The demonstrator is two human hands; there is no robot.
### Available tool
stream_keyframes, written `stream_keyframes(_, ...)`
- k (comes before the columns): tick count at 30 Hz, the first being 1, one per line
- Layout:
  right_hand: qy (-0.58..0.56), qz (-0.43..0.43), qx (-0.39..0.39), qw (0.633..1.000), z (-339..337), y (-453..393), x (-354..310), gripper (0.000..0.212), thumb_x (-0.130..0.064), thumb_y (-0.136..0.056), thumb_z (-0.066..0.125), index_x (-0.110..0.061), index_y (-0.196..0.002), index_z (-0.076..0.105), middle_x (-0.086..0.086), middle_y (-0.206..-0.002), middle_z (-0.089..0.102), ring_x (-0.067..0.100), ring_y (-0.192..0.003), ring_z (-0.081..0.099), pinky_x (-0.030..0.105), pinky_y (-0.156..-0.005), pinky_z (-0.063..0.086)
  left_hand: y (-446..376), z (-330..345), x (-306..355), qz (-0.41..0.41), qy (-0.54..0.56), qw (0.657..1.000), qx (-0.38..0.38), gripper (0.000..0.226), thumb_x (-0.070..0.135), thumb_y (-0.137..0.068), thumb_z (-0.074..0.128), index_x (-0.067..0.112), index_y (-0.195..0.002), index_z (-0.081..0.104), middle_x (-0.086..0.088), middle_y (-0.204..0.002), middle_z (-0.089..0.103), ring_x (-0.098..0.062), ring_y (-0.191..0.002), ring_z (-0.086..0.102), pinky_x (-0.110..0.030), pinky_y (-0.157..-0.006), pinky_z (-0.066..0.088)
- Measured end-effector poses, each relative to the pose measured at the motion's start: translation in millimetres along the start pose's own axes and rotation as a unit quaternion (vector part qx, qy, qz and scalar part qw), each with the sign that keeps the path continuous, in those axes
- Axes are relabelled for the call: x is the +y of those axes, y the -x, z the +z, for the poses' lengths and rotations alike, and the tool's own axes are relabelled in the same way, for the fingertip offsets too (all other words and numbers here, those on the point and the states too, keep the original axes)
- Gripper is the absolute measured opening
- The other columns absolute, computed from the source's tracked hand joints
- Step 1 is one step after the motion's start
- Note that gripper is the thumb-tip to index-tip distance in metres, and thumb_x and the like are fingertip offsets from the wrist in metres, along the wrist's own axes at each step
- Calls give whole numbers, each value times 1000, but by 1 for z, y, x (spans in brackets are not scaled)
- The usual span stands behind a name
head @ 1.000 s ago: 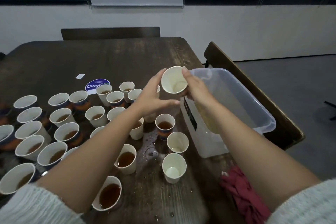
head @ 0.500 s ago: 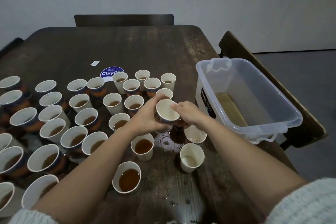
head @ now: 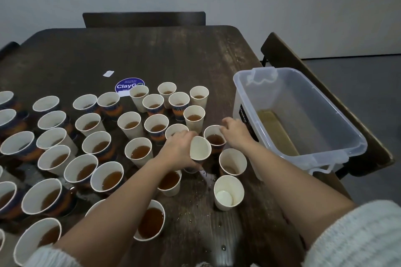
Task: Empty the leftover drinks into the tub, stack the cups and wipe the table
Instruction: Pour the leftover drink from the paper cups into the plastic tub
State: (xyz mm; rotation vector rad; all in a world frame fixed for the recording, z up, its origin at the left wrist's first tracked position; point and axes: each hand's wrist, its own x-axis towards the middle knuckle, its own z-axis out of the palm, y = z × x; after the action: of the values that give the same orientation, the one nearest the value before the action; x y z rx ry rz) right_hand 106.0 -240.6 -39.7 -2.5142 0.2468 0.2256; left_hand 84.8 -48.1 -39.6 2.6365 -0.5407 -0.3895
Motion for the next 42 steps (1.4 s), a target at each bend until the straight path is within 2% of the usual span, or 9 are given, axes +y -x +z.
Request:
stream_keyframes(8,5,78,-28,997,14,-16,1,34,-26,-102,39,-5,-120,59,17,-118,60,31,-103,58,34,-78,45,-5,12,-7,50,-191,980,26,97,66,-66,73,22,-143,33,0,-145,37,-22,-132,31,-36,-109,23)
stream_keyframes(15,60,99,-36,993,16,-19,-3,25,-4,-98,51,-1,-121,59,18,-116,62,34,-103,62,39,-85,56,-2,20,-15,45,-210,977,5,111,81,-60,65,24,-147,26,-4,-156,16,-28,-143,12,-45,-116,12)
stream_keyframes(20,59,90,-15,994,15,-16,-5,25,-6,-100,46,-2,-121,60,18,-117,61,34,-102,62,40,-82,55,1,12,-12,10,-121,993,12,136,105,-38,13,28,-150,21,0,-159,11,-25,-146,5,-47,-117,7)
stream_keyframes(23,67,64,7,996,6,-14,-11,25,-11,-102,44,-2,-119,60,17,-116,62,29,-98,59,32,-72,45,-2,4,-8,11,-26,994,101,110,95,-57,37,28,-145,33,1,-153,27,-20,-141,19,-43,-114,18)
stream_keyframes(28,34,16,46,998,-22,-11,-29,29,-15,-103,40,-1,-116,62,18,-115,64,33,-104,60,34,-78,45,-15,-13,3,42,122,981,144,87,43,-68,84,19,-140,40,-2,-144,43,-20,-133,38,-40,-109,35)
stream_keyframes(32,12,-20,60,998,-55,-2,-48,32,-13,-101,39,4,-112,63,23,-114,64,36,-106,58,34,-79,43,-30,-18,19,39,244,961,123,90,29,-63,90,21,-138,39,3,-138,48,-13,-127,45,-35,-105,42)
stream_keyframes(36,-13,-51,65,997,-84,10,-58,28,-9,-97,39,5,-101,62,24,-104,63,38,-101,57,33,-71,37,-40,-22,43,61,350,921,161,79,18,-62,90,22,-125,44,9,-119,58,-4,-108,54,-7,-84,46)
stream_keyframes(40,-78,-70,85,991,-100,20,-58,24,-17,-96,43,-4,-81,58,17,-86,58,37,-93,60,41,-74,46,-48,-22,61,70,405,885,220,75,40,-49,84,31,-113,48,11,-108,63,3,-97,62,-14,-80,49)
stream_keyframes(42,-163,-61,88,981,-110,26,-52,31,-28,-98,48,-3,-90,63,15,-88,62,32,-88,61,46,-85,51,-50,-26,72,82,404,879,239,70,38,-51,84,34,-110,46,11,-108,61,8,-95,60,-14,-81,48)
